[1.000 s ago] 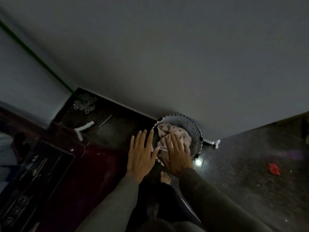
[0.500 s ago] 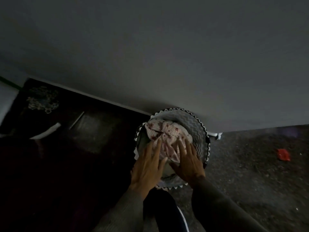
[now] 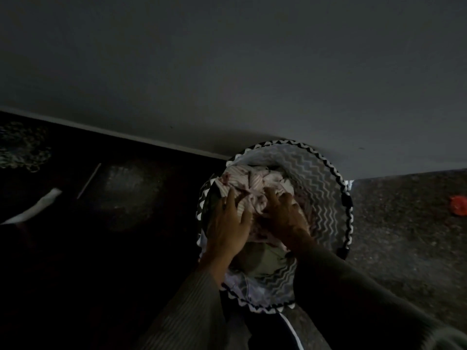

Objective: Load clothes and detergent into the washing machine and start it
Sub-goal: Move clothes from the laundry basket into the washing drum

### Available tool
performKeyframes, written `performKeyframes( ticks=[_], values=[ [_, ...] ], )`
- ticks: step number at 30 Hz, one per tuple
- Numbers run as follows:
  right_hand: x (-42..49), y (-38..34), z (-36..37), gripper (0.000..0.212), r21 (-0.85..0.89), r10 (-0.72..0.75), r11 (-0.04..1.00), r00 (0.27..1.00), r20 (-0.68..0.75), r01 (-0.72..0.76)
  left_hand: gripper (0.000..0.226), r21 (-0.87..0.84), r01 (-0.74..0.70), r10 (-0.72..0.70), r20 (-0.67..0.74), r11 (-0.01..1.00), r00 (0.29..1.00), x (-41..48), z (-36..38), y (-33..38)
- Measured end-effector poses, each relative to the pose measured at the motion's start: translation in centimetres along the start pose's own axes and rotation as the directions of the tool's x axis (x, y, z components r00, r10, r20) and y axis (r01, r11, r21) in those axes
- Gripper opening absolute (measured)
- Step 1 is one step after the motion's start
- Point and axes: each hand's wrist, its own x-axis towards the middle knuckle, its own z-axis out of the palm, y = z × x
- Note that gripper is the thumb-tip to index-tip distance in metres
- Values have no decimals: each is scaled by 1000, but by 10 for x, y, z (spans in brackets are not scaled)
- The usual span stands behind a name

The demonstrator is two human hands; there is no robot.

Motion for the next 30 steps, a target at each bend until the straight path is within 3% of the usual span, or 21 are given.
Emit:
performKeyframes(
  ticks=[4,7,9,12,16,20,23,26,28,30],
  values=[
    [-3,5,-10,59,97,-71,993,997,-17,73,69,-74,51,-48,46,996,998,6,-2,-3],
    [-14,1,-23,46,294,-81,947,983,-164,127,70,-174,95,-81,83,980,993,-1,-6,-2],
    [-30,-7,-33,56,416,-97,884,955,-282,213,74,-250,130,-110,92,959,990,-9,-8,-2],
    [-58,-18,-39,64,551,-105,792,947,-304,265,68,-386,131,-104,90,913,990,-19,-16,6],
    [-94,-26,-40,44,627,-137,679,905,-403,382,61,-656,236,-176,157,717,972,-45,-35,25],
    [-131,-42,-52,42,726,-168,495,872,-460,478,100,-793,190,-109,156,579,982,-63,-49,34],
    [-150,-50,-63,29,797,-200,358,874,-443,486,99,-881,197,35,234,430,972,-77,-57,43],
    [-166,-56,-78,36,791,-239,354,866,-439,499,112,-898,263,53,300,353,953,-96,-67,55],
    [-176,-56,-89,48,783,-285,365,861,-420,503,100,-912,245,46,275,329,960,-110,-73,65],
    [-188,-56,-102,59,800,-335,344,860,-384,491,72,-931,201,56,228,304,972,-125,-81,78]
  ],
)
